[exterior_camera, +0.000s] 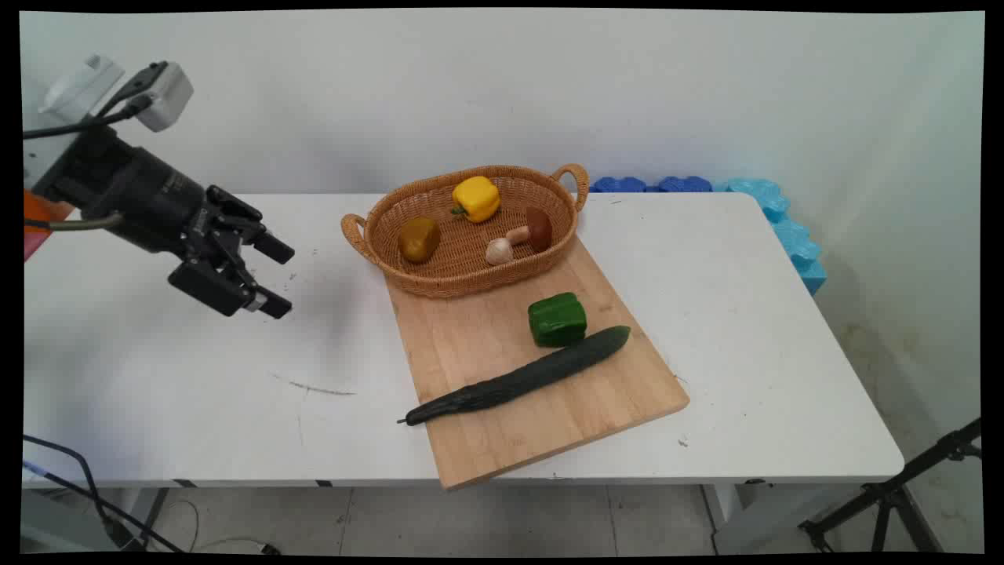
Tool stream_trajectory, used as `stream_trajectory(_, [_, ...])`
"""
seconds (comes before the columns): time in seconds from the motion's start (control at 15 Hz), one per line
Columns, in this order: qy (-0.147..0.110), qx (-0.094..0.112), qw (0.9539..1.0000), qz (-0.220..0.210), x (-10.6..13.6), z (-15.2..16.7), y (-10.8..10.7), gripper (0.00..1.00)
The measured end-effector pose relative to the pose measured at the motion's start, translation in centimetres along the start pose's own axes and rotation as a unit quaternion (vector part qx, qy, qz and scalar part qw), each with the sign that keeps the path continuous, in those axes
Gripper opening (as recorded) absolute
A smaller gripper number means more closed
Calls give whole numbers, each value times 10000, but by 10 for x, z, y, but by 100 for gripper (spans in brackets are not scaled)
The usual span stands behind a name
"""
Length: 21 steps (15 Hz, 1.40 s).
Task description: Pick up the potato from the vegetable basket
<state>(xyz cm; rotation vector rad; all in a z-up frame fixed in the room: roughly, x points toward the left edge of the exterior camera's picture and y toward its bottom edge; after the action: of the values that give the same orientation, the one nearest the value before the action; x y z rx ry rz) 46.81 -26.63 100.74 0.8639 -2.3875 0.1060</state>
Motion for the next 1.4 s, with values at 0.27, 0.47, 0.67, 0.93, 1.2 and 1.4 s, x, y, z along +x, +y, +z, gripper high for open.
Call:
stream_trajectory(0.27, [34, 220, 9997, -137, 11, 8, -11, 100])
stream_trajectory(0.47, [-3, 595, 9977, -335, 24, 17, -32, 100])
stream_trajectory(0.67, [-93, 1014, 9930, -596, 34, 28, -57, 100])
stream_trajectory(0.93, [-187, 1497, 9842, -929, 52, 47, -87, 100])
stream_trajectory(1.2, [-198, 1818, 9743, -1317, 79, 76, -107, 100])
stream_trajectory(1.4, [-239, 1955, 9656, -1698, 97, 105, -113, 100])
